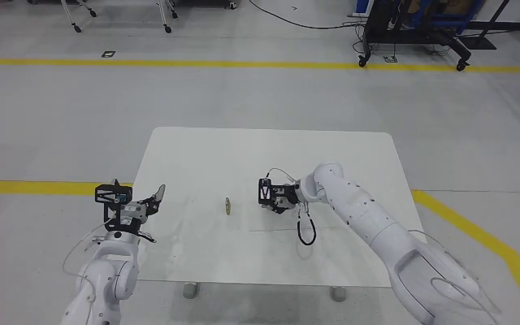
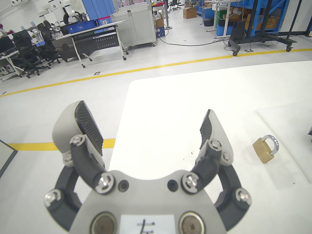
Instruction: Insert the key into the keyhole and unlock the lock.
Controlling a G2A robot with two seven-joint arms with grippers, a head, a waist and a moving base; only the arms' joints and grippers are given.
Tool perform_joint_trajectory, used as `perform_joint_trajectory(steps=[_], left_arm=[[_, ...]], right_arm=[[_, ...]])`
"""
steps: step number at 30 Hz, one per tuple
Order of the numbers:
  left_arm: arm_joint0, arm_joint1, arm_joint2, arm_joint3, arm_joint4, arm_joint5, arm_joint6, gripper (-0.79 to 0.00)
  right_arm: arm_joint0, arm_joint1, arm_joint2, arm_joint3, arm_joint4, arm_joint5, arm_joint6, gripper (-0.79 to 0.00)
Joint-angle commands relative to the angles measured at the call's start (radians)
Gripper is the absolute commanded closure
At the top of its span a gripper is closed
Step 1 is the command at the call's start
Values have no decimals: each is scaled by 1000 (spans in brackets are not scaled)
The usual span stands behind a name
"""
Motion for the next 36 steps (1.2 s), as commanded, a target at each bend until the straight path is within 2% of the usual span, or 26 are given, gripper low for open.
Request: perform_joint_trajectory(steps=[1,9,20,23,26,29,31,33,36], left_arm=[[0,0,0,0,0,0,0,-785],[0,0,0,0,0,0,0,-785],[0,0,0,0,-5,-2,2,-785],[30,0,-2,-46,13,-21,25,-785],[58,3,43,-146,129,-65,-21,-785],[47,7,115,-233,280,-157,-121,-785],[9,9,166,-259,345,-224,-187,-785],[-43,6,216,-262,395,-243,-263,-785],[-119,-4,294,-253,375,-271,-321,-785]], right_arm=[[4,1,1,5,-11,3,-28,0],[-24,49,31,-33,-144,8,-239,0],[-26,51,32,-34,-150,8,-246,0],[-42,54,34,-54,-149,20,-273,0],[-54,67,45,-63,-164,1,-385,0],[-52,83,46,-41,-213,-19,-539,0],[-53,92,42,-19,-250,-12,-640,0],[-57,100,34,5,-287,1,-740,0],[-56,108,16,48,-345,29,-855,0]])
